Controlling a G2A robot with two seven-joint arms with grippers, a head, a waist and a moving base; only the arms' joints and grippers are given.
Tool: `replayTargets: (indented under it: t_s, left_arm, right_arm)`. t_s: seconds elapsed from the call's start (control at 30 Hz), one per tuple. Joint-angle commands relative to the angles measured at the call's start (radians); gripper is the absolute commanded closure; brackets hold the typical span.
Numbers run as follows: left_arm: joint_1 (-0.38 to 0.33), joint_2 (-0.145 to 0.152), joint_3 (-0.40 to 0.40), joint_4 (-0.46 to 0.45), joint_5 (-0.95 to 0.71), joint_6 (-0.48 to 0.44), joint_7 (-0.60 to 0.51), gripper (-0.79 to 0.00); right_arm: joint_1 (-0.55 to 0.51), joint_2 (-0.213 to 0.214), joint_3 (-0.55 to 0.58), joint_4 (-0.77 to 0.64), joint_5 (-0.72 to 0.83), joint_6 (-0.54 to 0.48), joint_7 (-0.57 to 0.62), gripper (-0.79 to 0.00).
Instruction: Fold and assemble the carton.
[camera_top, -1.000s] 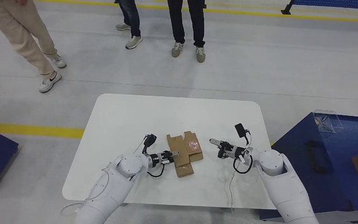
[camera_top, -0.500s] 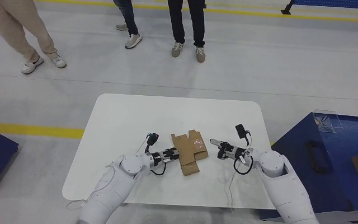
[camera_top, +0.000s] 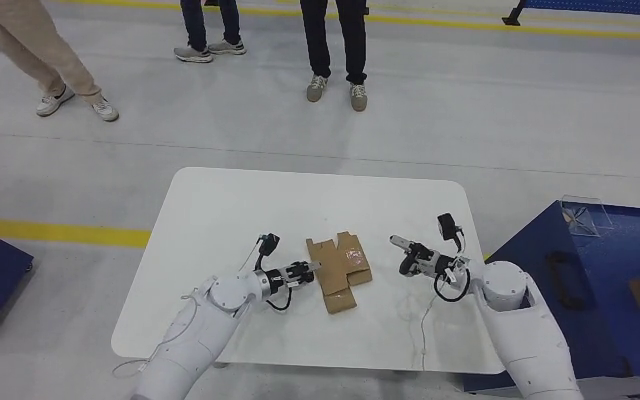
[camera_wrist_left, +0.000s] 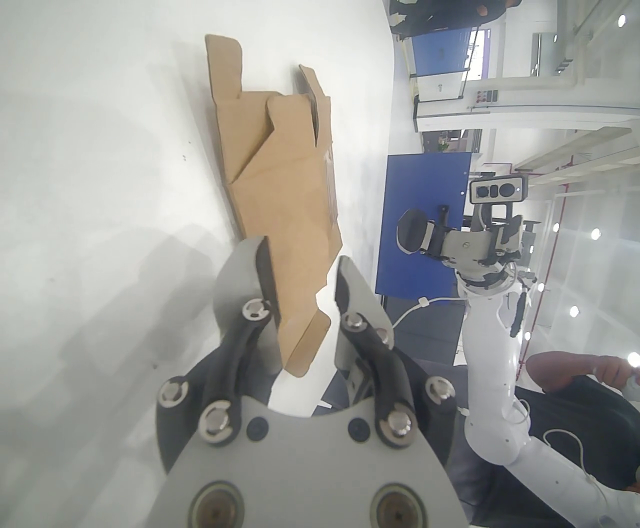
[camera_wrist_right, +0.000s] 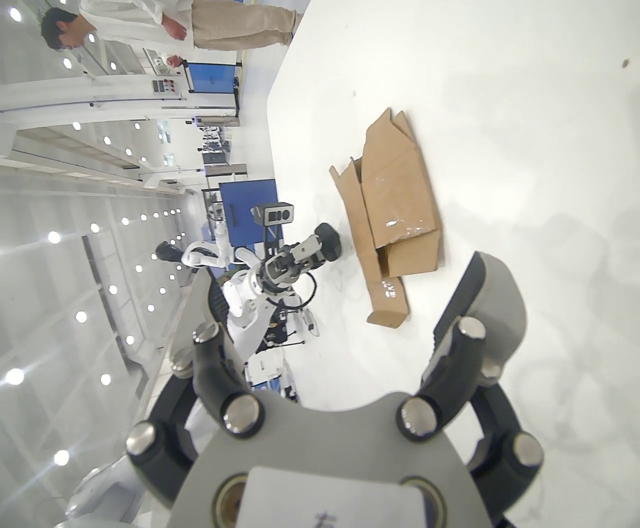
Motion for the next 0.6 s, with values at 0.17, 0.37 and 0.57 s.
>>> replayTargets:
  t_s: [0.17,0.37,0.57]
  left_arm:
    - [0.039,0.012,-0.021,-0.068,0.013,0.032,0.005,-0.785]
    - [0.069,0.023,-0.040,-0.117,0.026,0.048,0.008,-0.785]
    - [0.089,0.032,-0.059,-0.145,0.030,0.065,0.002,-0.785]
  right_arm:
    - [0.133,-0.031,-0.139,0.184,-0.081,-0.124,-0.118,-0.785]
    - [0.233,-0.078,-0.275,0.396,-0.125,-0.304,-0.163,-0.785]
    - [0.284,-0.123,-0.370,0.533,-0.137,-0.370,-0.188,-0.785]
